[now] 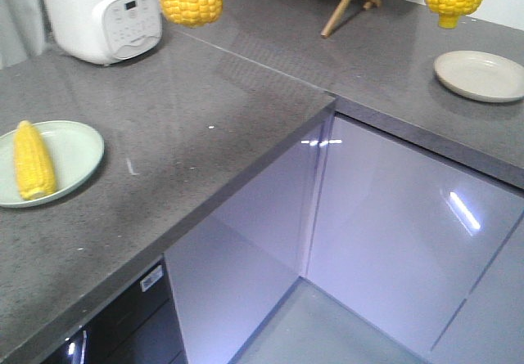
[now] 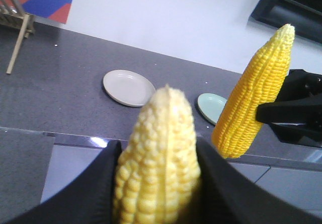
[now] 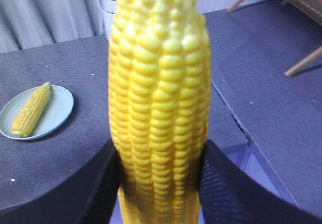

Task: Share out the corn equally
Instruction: 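Turn the base away from the pot toward the corner counter, then drive the base toward the counter with the two empty plates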

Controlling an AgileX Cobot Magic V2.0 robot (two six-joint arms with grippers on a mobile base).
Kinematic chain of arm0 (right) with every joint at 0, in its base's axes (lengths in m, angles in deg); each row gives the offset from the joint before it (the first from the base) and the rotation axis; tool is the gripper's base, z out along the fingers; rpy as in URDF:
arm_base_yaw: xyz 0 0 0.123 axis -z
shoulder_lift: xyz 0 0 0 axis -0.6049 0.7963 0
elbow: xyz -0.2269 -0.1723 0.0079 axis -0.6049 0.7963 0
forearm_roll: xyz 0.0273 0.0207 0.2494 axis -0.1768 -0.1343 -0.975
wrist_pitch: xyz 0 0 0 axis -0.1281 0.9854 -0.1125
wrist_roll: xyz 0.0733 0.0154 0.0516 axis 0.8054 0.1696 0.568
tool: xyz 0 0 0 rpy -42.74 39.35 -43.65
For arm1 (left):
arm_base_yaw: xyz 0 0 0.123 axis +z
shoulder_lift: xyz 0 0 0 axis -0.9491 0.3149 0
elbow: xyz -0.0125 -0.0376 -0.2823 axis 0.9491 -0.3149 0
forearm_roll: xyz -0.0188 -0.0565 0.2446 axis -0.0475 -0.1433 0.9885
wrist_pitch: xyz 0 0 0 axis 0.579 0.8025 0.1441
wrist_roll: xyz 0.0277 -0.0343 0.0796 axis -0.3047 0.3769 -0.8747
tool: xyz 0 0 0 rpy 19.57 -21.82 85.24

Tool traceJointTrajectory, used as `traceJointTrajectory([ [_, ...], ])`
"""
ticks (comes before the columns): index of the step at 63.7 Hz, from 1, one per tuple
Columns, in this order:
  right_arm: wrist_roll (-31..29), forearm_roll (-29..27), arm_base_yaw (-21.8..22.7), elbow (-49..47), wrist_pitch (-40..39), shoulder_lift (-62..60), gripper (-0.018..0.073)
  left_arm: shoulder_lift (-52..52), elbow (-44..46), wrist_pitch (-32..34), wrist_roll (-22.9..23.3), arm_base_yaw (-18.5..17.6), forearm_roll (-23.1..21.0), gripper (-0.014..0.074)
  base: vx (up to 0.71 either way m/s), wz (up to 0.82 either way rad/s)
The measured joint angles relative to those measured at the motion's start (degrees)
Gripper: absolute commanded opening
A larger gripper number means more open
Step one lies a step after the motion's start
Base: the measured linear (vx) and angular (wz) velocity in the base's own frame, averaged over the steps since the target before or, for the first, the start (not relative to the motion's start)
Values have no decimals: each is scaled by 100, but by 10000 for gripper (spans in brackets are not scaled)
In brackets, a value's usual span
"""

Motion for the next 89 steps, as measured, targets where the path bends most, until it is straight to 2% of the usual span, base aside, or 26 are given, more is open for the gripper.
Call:
traceJointTrajectory([
  [89,0,0,0,0,0,0,-6,0,0,0,35,0,0,-6,-3,-27],
])
